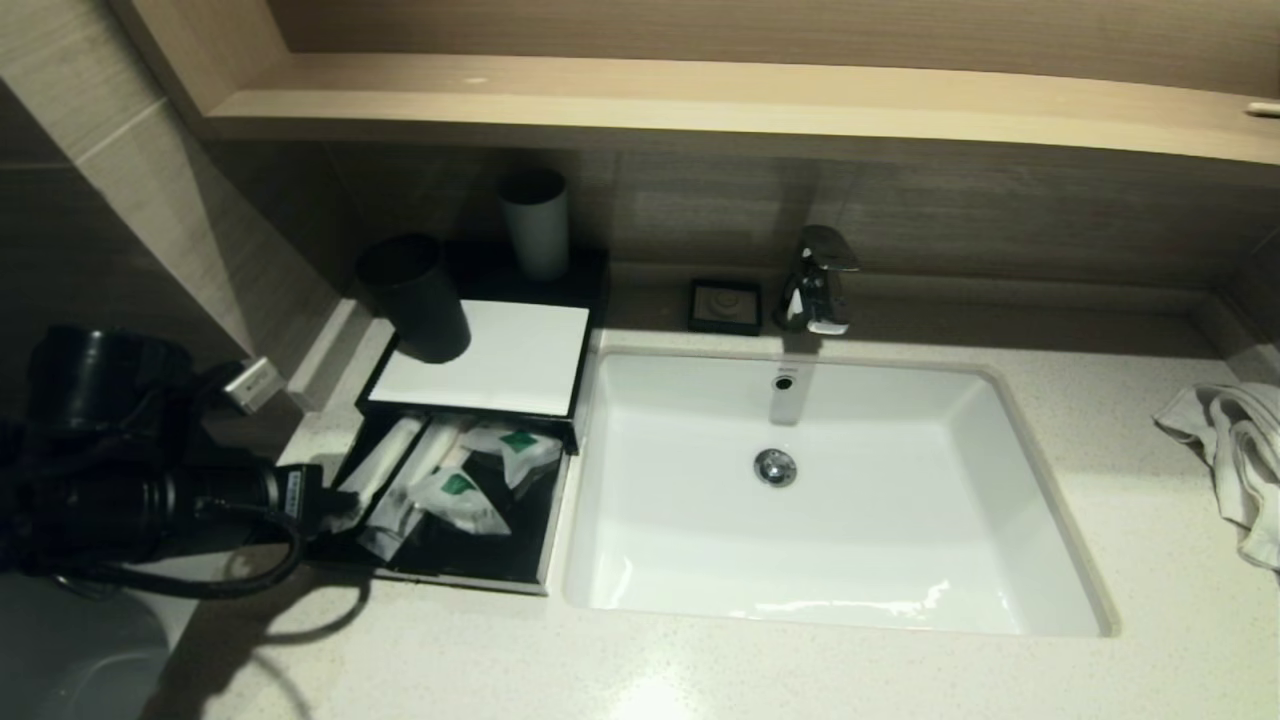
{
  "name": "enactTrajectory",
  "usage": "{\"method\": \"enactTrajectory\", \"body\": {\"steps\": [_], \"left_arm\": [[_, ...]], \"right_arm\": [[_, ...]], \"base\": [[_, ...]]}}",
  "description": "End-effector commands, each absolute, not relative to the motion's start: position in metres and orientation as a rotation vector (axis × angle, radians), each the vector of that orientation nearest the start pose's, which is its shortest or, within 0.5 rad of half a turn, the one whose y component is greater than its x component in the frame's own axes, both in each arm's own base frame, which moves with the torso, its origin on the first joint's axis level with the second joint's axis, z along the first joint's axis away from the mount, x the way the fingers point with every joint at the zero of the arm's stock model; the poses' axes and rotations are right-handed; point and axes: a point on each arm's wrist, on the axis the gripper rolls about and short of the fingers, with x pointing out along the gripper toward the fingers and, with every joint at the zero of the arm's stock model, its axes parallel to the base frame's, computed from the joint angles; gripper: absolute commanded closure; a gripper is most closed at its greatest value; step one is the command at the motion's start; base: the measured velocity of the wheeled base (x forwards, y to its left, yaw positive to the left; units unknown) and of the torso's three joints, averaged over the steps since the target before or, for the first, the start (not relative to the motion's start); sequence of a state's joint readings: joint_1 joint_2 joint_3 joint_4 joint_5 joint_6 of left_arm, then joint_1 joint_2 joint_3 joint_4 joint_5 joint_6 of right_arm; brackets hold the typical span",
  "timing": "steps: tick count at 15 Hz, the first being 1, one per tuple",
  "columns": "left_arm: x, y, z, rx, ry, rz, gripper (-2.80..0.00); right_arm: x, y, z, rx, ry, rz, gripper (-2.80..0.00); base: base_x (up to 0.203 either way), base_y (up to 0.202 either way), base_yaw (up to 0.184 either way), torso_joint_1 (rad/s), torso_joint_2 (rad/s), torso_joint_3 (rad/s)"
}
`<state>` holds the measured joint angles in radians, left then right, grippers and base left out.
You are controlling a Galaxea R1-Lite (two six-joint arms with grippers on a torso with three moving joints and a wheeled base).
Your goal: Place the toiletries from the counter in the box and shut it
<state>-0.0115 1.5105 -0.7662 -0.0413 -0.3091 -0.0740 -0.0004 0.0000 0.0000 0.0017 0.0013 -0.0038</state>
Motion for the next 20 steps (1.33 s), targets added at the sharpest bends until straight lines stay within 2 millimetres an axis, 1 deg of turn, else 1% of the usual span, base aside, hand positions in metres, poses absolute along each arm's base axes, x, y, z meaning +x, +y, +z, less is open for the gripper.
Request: {"method": "enactTrajectory", "body": {"steps": [1, 6, 12, 13, 20], "left_arm": [[0.2403, -0.0106, 0.1706, -0.175, 0.707, -0.287, 0.00], [0.2444, -0.0140, 0.1672, -0.170, 0.703, -0.301, 0.00], [0.2475, -0.0141, 0.1679, -0.165, 0.675, -0.301, 0.00], [0.2474, -0.0141, 0.1676, -0.165, 0.675, -0.301, -2.80], [0.2469, -0.0171, 0.1736, -0.179, 0.655, -0.308, -2.80]], "right_arm": [[-0.0228, 0.0000, 0.0753, -0.005, 0.002, 0.001, 0.00], [-0.0228, 0.0000, 0.0753, -0.005, 0.002, 0.001, 0.00], [-0.0228, 0.0000, 0.0753, -0.005, 0.002, 0.001, 0.00], [-0.0228, 0.0000, 0.0753, -0.005, 0.002, 0.002, 0.00], [-0.0228, 0.0000, 0.0753, -0.005, 0.002, 0.002, 0.00]], "base": [[0.000, 0.000, 0.000, 0.000, 0.00, 0.000], [0.000, 0.000, 0.000, 0.000, 0.00, 0.000], [0.000, 0.000, 0.000, 0.000, 0.00, 0.000], [0.000, 0.000, 0.000, 0.000, 0.00, 0.000], [0.000, 0.000, 0.000, 0.000, 0.00, 0.000]]}}
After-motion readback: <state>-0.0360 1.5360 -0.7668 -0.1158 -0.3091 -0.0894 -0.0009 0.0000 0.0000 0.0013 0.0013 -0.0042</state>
